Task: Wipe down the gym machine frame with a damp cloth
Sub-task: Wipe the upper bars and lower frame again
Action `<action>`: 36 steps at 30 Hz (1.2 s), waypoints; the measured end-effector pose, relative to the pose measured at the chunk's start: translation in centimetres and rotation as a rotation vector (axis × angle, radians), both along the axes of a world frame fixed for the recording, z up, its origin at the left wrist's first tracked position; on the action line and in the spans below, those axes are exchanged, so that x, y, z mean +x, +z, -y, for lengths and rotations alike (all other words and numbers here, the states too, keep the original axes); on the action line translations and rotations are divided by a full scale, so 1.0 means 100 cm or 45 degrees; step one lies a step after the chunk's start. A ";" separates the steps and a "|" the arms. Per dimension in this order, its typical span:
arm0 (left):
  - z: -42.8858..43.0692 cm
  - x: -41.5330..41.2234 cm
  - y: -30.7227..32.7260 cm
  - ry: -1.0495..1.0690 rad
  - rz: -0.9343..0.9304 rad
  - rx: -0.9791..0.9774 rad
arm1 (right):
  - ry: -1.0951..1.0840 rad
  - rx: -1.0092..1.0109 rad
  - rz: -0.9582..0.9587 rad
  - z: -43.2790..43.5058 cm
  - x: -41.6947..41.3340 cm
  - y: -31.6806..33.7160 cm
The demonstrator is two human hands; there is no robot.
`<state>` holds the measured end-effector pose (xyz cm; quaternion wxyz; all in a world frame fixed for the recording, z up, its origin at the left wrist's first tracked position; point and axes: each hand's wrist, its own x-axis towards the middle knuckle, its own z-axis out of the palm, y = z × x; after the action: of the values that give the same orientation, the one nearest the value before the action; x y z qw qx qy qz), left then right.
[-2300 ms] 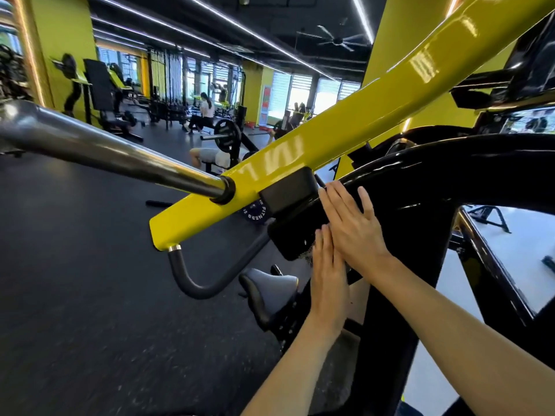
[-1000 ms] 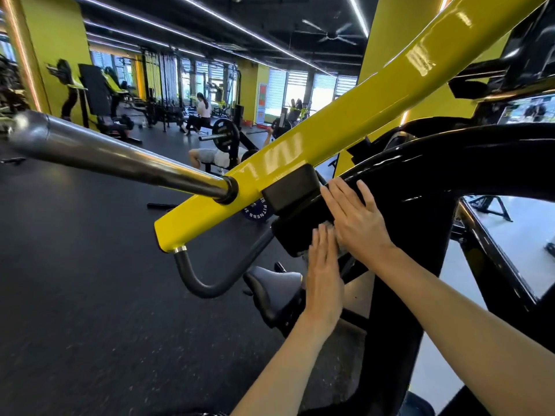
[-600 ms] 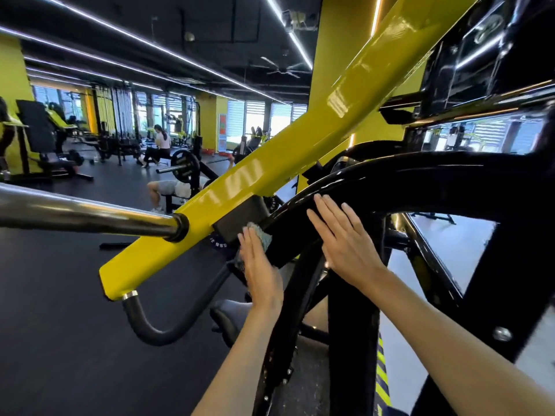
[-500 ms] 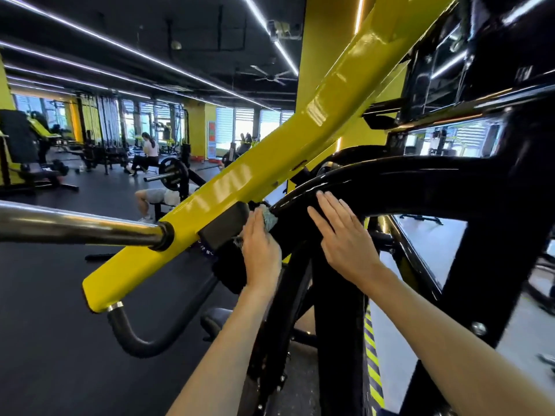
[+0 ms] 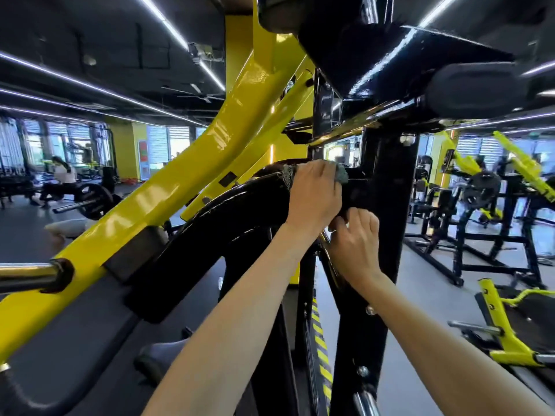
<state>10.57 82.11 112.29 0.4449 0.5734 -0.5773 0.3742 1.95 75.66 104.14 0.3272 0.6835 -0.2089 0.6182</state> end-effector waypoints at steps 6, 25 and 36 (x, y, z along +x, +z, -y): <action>-0.035 0.037 -0.014 -0.065 -0.072 -0.003 | 0.172 -0.047 -0.083 -0.020 0.025 -0.012; -0.144 0.119 -0.296 0.300 -1.017 0.258 | 0.351 0.639 -0.263 -0.123 0.096 -0.198; -0.271 0.100 -0.492 0.398 -2.947 -0.007 | 0.401 1.440 -1.229 -0.198 0.054 -0.373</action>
<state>20.54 109.22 63.04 0.6559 0.6361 0.2506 -0.3201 7.31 95.51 66.86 -0.1100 0.9634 -0.2277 0.0886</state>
